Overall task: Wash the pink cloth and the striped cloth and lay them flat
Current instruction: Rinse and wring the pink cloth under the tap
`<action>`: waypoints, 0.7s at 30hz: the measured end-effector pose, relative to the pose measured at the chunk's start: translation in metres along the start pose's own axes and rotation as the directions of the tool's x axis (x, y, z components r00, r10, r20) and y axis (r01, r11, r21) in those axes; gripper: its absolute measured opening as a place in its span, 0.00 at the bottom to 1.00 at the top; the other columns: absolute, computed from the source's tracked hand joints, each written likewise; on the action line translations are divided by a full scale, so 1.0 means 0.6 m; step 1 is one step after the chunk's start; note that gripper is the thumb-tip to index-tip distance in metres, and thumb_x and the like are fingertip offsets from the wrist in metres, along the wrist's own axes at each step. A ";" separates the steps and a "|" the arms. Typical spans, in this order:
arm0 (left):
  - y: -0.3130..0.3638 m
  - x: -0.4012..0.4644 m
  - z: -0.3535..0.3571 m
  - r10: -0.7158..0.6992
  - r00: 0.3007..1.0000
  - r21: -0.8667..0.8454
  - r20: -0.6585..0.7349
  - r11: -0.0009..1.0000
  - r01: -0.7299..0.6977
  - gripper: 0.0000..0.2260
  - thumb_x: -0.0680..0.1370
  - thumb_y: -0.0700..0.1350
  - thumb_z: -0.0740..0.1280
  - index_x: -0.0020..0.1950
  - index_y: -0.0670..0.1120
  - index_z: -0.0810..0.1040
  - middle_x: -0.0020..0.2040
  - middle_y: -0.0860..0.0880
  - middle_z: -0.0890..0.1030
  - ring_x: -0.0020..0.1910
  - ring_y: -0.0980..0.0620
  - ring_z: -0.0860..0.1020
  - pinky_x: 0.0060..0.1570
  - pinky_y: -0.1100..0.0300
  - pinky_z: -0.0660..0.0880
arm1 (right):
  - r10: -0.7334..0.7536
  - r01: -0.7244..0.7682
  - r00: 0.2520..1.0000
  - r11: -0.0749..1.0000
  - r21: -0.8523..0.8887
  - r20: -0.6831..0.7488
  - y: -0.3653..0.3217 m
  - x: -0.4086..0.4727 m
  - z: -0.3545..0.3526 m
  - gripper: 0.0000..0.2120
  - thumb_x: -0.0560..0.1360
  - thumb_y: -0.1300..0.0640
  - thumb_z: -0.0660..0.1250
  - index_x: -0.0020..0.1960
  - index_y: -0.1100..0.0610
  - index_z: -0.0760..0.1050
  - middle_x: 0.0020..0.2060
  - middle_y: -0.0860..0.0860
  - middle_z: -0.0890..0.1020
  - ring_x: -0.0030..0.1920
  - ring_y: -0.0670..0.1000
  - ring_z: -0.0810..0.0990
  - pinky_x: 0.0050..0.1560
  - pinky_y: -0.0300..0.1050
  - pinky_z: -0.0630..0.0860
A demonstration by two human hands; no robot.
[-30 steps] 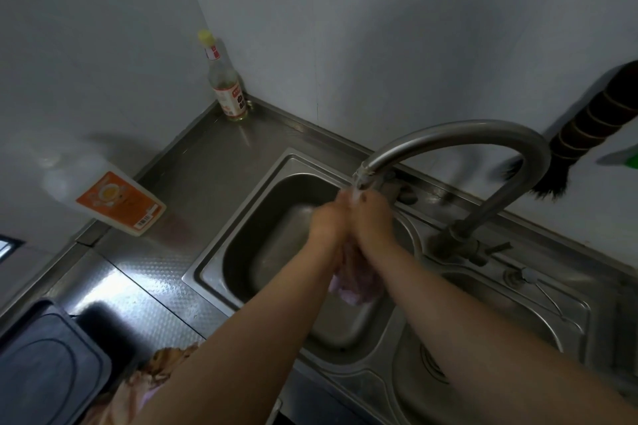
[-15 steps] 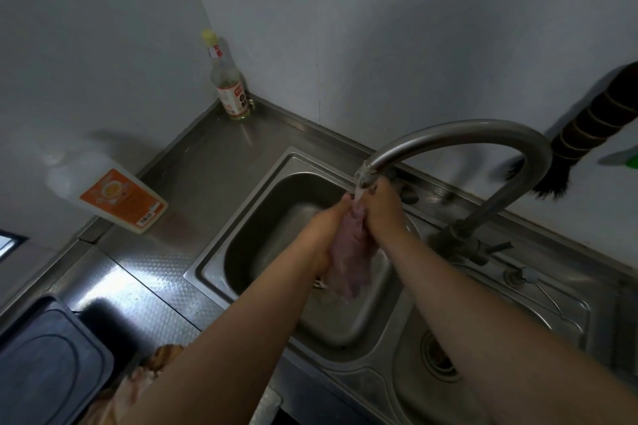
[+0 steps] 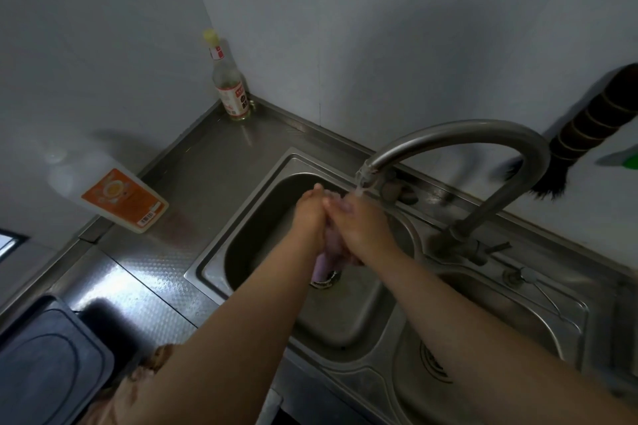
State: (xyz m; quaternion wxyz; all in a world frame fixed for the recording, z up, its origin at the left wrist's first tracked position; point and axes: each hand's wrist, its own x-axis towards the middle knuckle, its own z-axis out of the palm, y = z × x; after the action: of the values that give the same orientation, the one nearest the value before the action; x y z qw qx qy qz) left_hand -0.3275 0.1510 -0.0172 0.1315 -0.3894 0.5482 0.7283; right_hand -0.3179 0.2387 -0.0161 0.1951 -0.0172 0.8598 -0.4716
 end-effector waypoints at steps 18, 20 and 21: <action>-0.001 -0.014 0.030 -0.030 0.998 -0.095 -0.061 0.995 0.024 0.11 0.81 0.45 0.61 0.45 0.41 0.77 0.35 0.47 0.76 0.35 0.52 0.75 0.39 0.59 0.74 | 0.121 -0.092 0.970 0.985 0.145 -0.211 -0.001 0.022 0.014 0.16 0.81 0.52 0.54 0.39 0.54 0.73 0.37 0.54 0.80 0.41 0.54 0.80 0.41 0.45 0.74; -0.014 -0.017 0.042 -0.071 0.997 -0.154 -0.020 0.986 0.067 0.12 0.82 0.42 0.59 0.40 0.42 0.75 0.35 0.47 0.73 0.33 0.53 0.72 0.34 0.62 0.71 | 0.110 -0.071 0.959 0.985 0.154 -0.261 0.000 0.037 -0.002 0.19 0.80 0.53 0.53 0.43 0.63 0.77 0.40 0.61 0.81 0.44 0.61 0.80 0.44 0.49 0.74; -0.018 -0.007 0.043 -0.078 0.997 -0.152 -0.021 0.986 0.074 0.10 0.82 0.43 0.60 0.42 0.42 0.75 0.38 0.46 0.75 0.35 0.52 0.74 0.35 0.62 0.72 | 0.095 -0.057 0.952 0.989 0.135 -0.291 0.003 0.040 -0.002 0.20 0.80 0.52 0.52 0.43 0.64 0.77 0.40 0.62 0.80 0.44 0.62 0.80 0.43 0.50 0.74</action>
State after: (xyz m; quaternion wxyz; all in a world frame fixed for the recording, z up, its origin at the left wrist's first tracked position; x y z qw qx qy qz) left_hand -0.3286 0.1790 -0.0193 0.1219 -0.4286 0.4782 0.7568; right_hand -0.3400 0.2353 -0.0246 0.0827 0.0990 0.8480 -0.5140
